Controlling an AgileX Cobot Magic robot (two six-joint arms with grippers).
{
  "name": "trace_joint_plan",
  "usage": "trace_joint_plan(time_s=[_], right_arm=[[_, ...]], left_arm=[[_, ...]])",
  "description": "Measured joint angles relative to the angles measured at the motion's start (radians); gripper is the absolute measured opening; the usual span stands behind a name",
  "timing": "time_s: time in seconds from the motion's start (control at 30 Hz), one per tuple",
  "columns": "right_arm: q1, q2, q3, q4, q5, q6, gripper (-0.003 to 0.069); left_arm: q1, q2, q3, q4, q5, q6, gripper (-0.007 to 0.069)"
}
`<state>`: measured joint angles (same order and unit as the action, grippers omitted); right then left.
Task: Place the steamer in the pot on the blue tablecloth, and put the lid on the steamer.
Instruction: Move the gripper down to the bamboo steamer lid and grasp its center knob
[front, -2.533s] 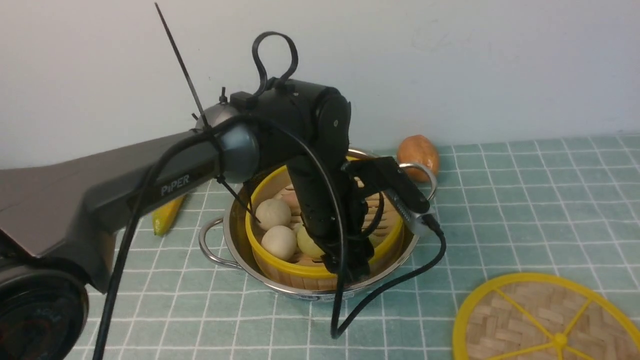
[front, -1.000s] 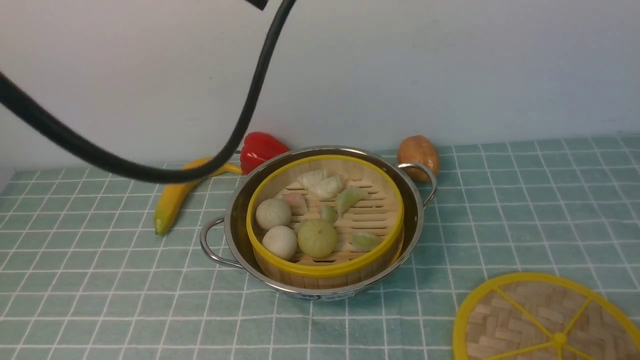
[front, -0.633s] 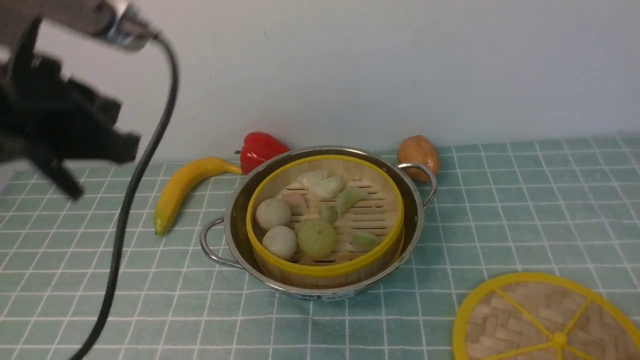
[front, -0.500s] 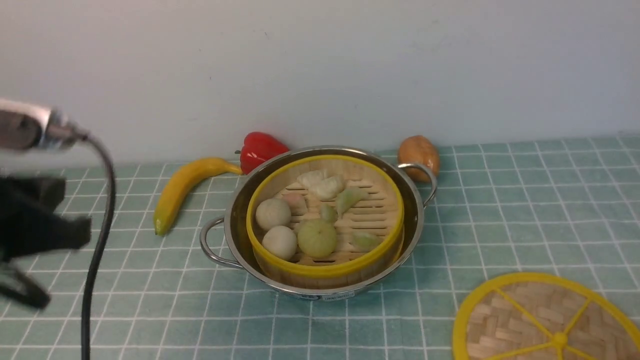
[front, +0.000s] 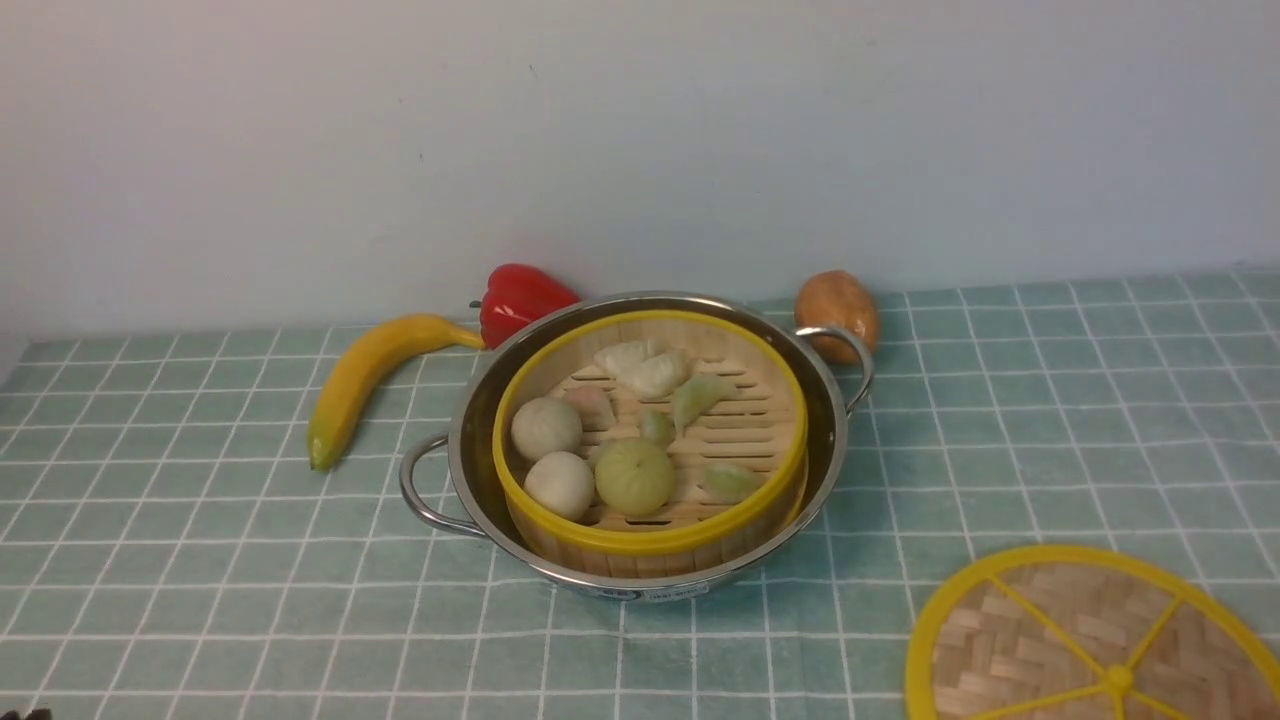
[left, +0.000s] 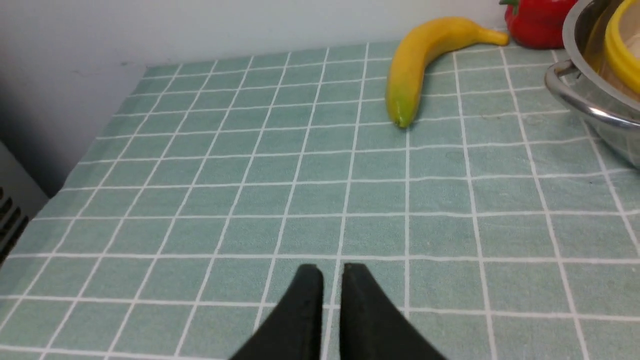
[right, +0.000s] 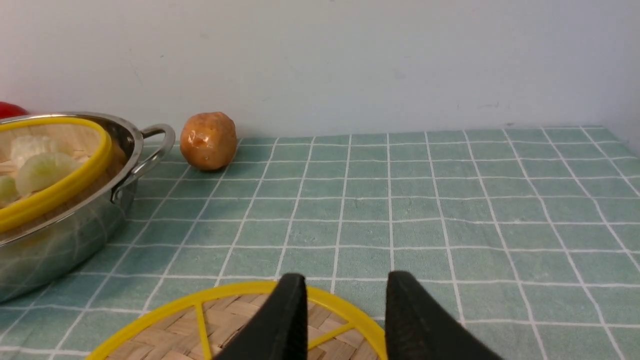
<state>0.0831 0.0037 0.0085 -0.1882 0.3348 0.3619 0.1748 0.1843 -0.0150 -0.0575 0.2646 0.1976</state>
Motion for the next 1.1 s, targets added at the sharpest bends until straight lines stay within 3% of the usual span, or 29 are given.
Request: trace_joint_plan(time_s=[0.3, 1.1], right_arm=[[0.0, 0.0, 0.0, 0.0, 0.0, 0.0, 0.0243], [0.0, 0.0, 0.0, 0.0, 0.0, 0.0, 0.0243]], left_arm=[[0.001, -0.178, 0.023, 0.001, 0.062, -0.003, 0.0064], [0.001, -0.183, 0.023, 0.001, 0.064, -0.005, 0.0097]])
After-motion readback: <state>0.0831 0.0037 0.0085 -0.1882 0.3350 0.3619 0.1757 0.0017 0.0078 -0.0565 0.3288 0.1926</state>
